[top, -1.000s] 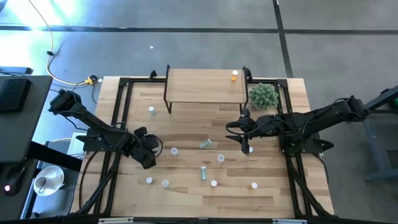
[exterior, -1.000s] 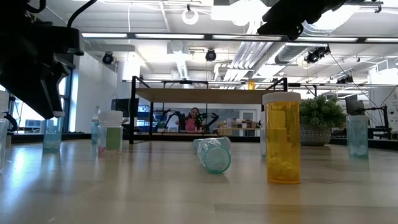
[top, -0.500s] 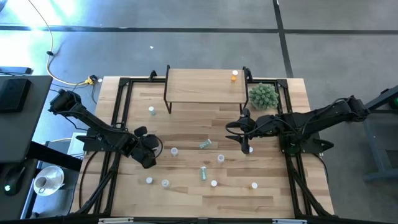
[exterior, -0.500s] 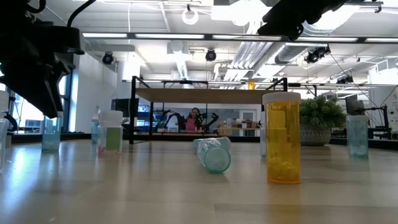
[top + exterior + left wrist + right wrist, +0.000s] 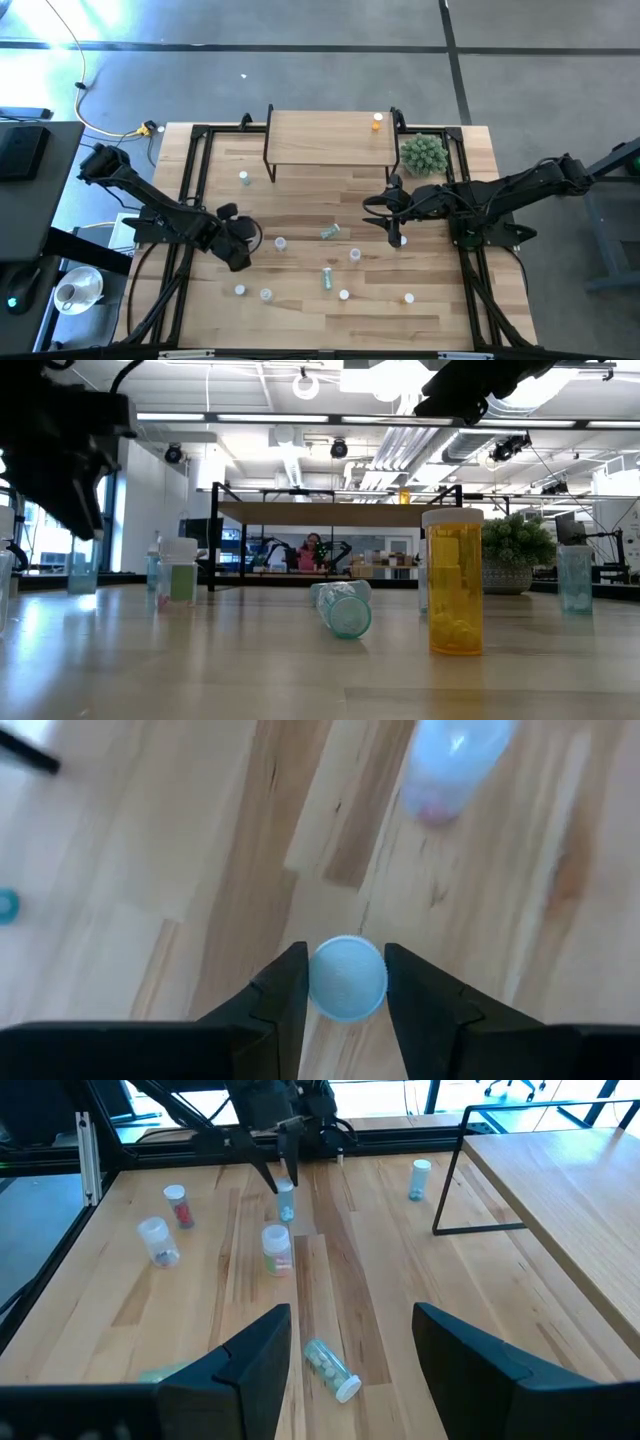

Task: Pick and place medicine bottles onto shelf by color
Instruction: Put the middle blue pill bottle on the shelf

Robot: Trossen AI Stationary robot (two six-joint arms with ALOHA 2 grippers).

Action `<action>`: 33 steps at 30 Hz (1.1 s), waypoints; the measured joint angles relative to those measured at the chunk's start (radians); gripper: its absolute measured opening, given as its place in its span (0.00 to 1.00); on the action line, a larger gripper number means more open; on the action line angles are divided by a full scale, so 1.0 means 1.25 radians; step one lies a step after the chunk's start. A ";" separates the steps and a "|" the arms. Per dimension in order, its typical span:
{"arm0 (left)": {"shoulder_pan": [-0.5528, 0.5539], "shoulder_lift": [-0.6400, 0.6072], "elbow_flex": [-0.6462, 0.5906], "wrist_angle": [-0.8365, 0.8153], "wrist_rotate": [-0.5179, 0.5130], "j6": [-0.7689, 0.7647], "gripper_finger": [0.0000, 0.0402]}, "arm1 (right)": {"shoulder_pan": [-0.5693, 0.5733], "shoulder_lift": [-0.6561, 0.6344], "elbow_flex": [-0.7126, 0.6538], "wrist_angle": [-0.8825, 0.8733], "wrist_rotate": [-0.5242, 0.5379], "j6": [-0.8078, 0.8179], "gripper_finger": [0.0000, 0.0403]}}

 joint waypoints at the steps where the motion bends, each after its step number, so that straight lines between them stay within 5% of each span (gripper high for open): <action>1: 0.007 -0.001 0.012 -0.003 -0.001 0.015 0.28 | 0.000 0.000 0.000 0.000 0.000 0.000 0.50; 9: 0.115 -0.027 0.143 -0.076 -0.049 0.206 0.28 | 0.000 0.000 0.000 0.000 0.000 0.000 0.50; 18: 0.344 -0.032 0.324 -0.087 -0.053 0.507 0.28 | 0.000 0.000 0.000 -0.003 0.001 0.024 0.50; 33: 0.728 0.062 0.617 -0.079 0.058 0.743 0.28 | 0.000 0.028 0.000 0.010 0.023 0.028 0.50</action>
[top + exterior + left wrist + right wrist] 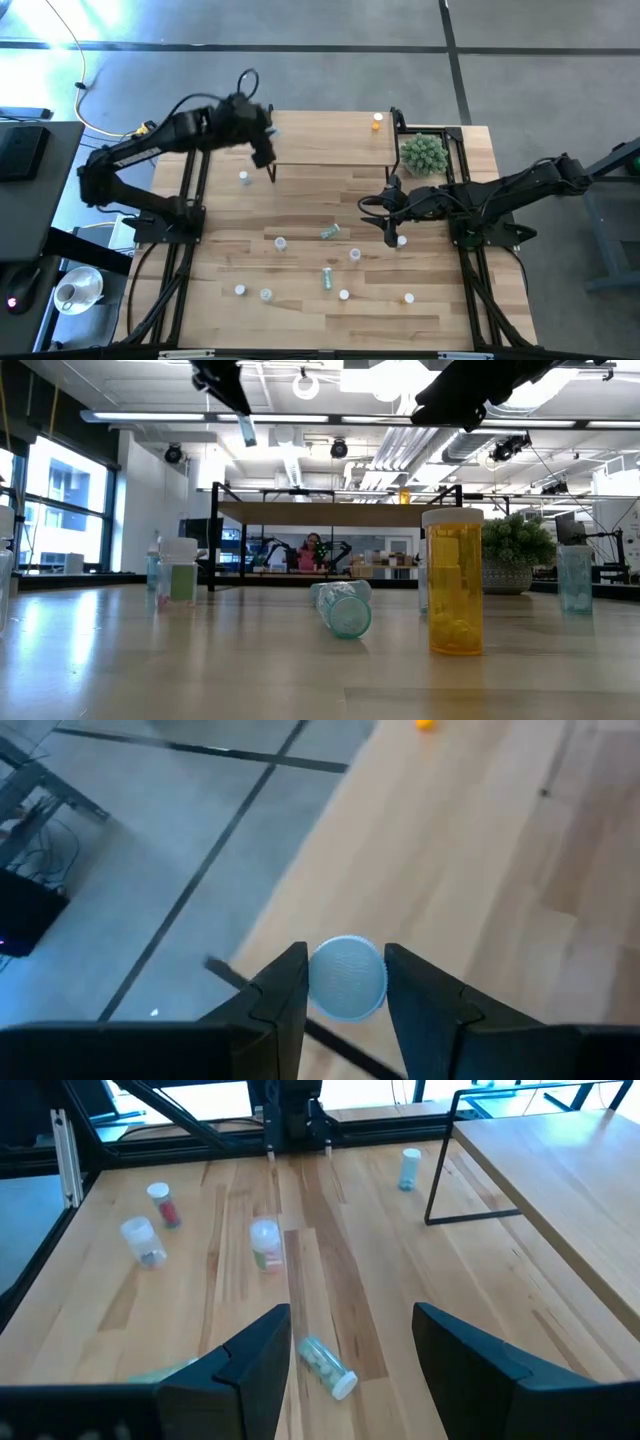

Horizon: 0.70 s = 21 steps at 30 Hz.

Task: Pick and place medicine bottles onto shelf by color
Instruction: Put the middle blue pill bottle on the shelf

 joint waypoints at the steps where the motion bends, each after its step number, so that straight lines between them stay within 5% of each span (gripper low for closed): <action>1: 0.017 0.020 0.023 -0.002 0.009 0.006 0.28 | 0.000 0.000 0.000 0.000 0.000 0.000 0.50; 13: 0.156 0.312 0.293 -0.111 0.127 0.018 0.28 | -0.001 0.000 0.000 0.000 0.001 -0.020 0.50; 21: 0.196 0.415 0.349 -0.154 0.129 0.019 0.28 | -0.001 -0.001 0.000 0.000 0.003 -0.064 0.50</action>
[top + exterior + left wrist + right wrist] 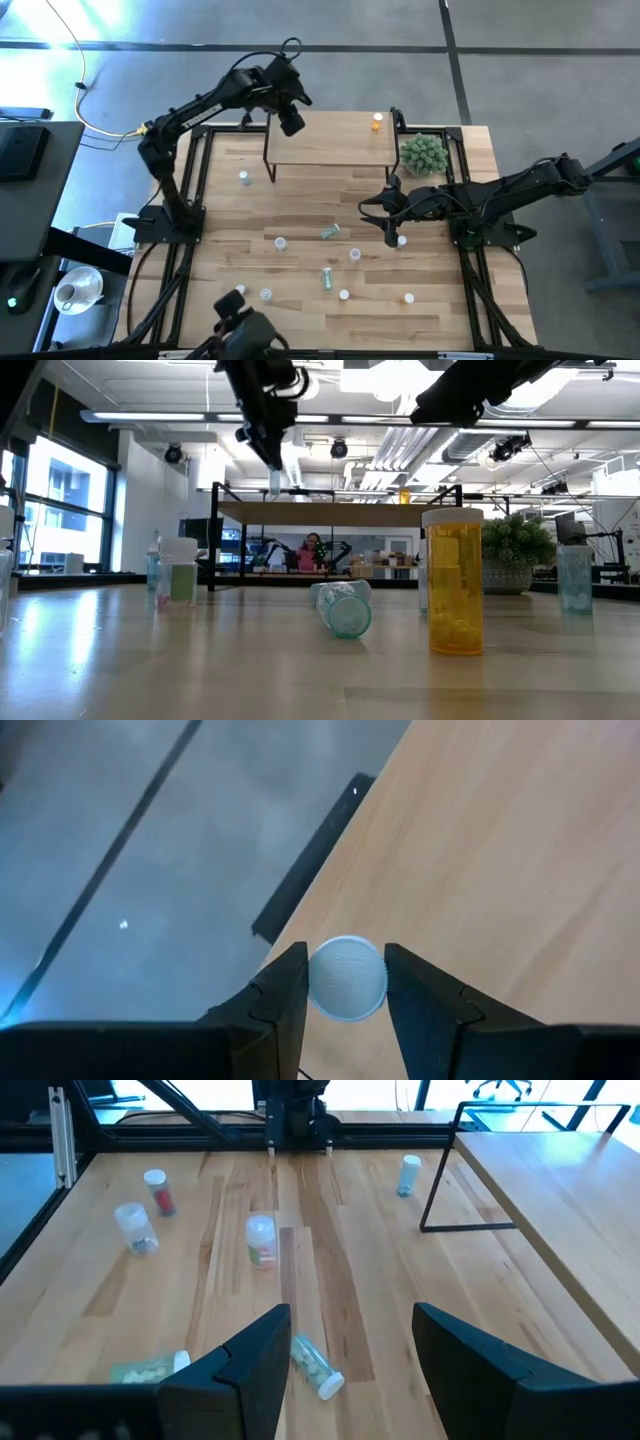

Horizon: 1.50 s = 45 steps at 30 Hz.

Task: Pick and place medicine bottles onto shelf by color
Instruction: Put the middle blue pill bottle on the shelf

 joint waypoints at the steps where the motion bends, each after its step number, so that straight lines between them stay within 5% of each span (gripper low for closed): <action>1: 0.004 0.007 0.000 0.000 0.004 0.005 0.28 | 0.000 0.000 0.000 0.000 0.000 0.000 0.50; 17: 0.022 0.039 -0.003 -0.104 0.048 -0.005 0.28 | 0.000 0.000 0.002 -0.003 -0.001 0.000 0.50; 45: 0.016 0.037 -0.035 -0.032 0.026 0.045 0.28 | 0.000 -0.001 0.009 -0.004 -0.002 0.000 0.50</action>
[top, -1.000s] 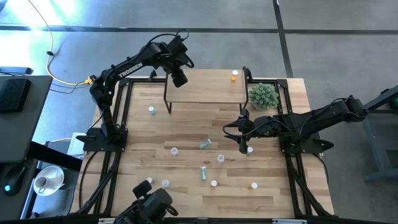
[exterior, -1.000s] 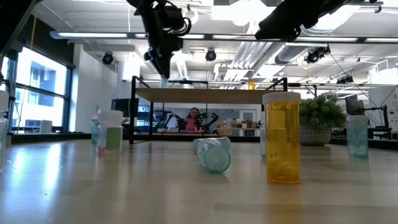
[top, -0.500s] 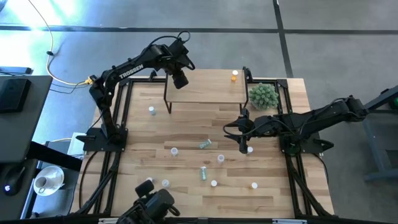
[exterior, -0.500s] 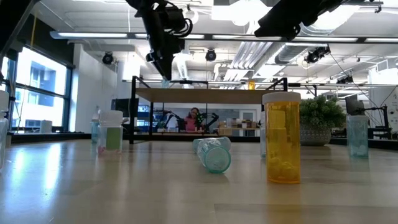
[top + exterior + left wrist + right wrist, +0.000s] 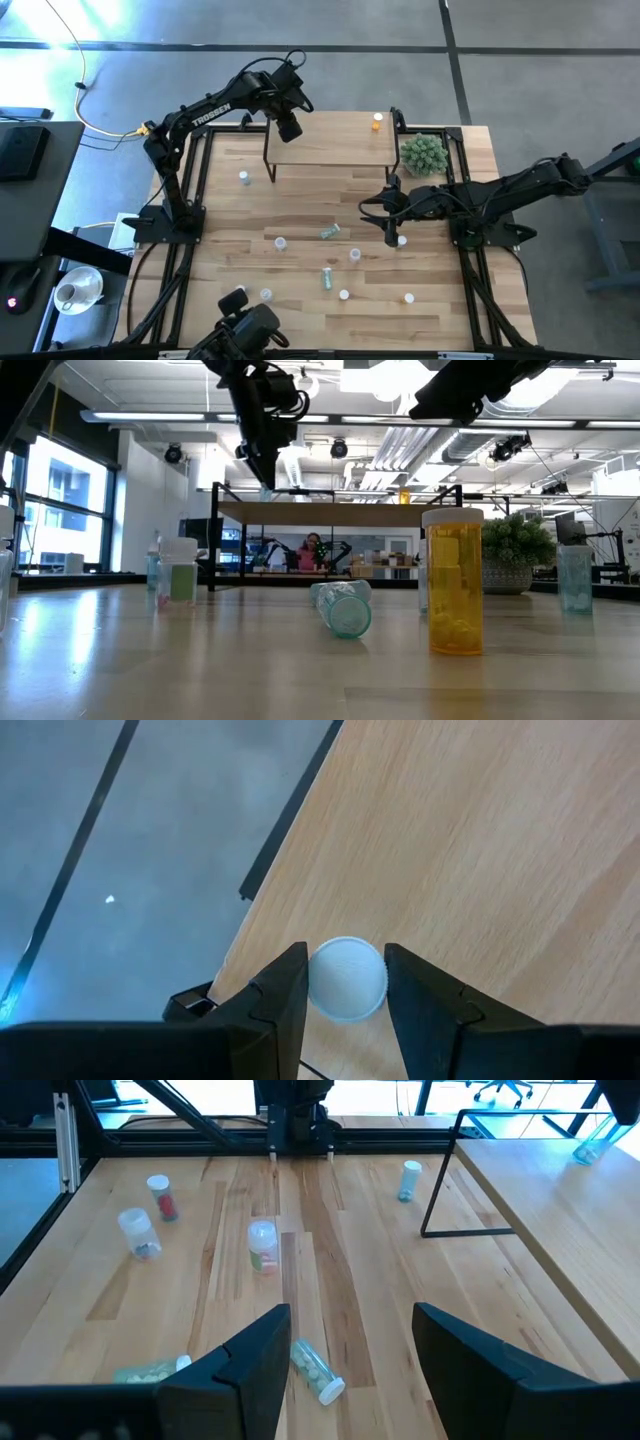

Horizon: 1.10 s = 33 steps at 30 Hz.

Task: Pick and place medicine bottles onto shelf by color
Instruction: Put the middle blue pill bottle on the shelf

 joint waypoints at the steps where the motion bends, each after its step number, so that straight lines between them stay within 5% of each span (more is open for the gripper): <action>1: 0.000 -0.001 0.000 0.001 0.002 0.000 0.28 | 0.000 0.000 0.000 0.000 0.000 0.000 0.50; 23: -0.004 -0.036 -0.008 0.036 0.098 -0.018 0.28 | 0.000 0.000 0.000 -0.002 0.001 0.000 0.50; 33: -0.006 -0.140 -0.220 0.223 0.082 -0.009 0.28 | 0.000 0.001 0.000 -0.013 0.000 0.000 0.50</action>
